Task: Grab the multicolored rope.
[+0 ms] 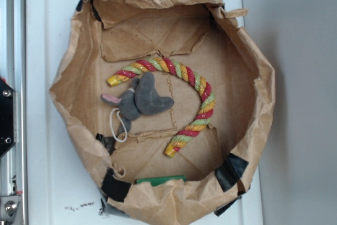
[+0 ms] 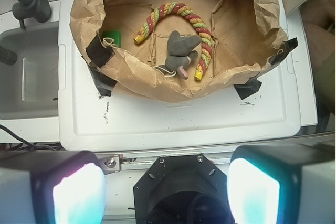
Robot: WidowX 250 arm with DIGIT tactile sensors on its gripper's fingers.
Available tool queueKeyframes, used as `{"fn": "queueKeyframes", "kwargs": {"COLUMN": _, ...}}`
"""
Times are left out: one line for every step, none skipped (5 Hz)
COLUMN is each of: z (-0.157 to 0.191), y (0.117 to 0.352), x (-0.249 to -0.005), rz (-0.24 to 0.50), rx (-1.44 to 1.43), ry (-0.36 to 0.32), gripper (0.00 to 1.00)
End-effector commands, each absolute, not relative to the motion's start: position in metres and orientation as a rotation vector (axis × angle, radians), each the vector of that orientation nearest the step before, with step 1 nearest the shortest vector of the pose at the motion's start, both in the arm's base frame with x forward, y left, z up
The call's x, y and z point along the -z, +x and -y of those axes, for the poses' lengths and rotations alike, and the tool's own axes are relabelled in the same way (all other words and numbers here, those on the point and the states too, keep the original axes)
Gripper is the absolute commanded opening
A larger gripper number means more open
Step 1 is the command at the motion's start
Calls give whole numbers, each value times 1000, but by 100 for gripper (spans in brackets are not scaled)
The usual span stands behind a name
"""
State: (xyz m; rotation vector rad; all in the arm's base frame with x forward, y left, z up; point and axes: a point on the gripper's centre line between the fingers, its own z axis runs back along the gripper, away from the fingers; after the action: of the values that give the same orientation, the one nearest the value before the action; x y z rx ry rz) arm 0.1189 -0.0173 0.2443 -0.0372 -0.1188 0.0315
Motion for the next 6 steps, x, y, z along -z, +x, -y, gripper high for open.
{"fn": "queueKeyframes", "kwargs": {"z": 17, "y": 119, "x": -244, "rz": 119, "rx": -31, "ry": -37, "gripper": 100}}
{"fn": "queueKeyframes", "kwargs": {"z": 43, "y": 135, "x": -235, "rz": 162, "rx": -172, "ry": -88, "gripper": 100}}
{"fn": "queueKeyframes", "kwargs": {"z": 51, "y": 160, "x": -223, "rz": 190, "rx": -347, "ry": -128, "gripper": 100}}
{"fn": "queueKeyframes", "kwargs": {"z": 48, "y": 191, "x": -206, "rz": 212, "rx": -494, "ry": -138, "gripper": 100}}
{"fn": "queueKeyframes", "kwargs": {"z": 42, "y": 225, "x": -185, "rz": 222, "rx": -552, "ry": -92, "gripper": 100}}
{"fn": "queueKeyframes", "kwargs": {"z": 27, "y": 247, "x": -190, "rz": 225, "rx": -531, "ry": -34, "gripper": 100}}
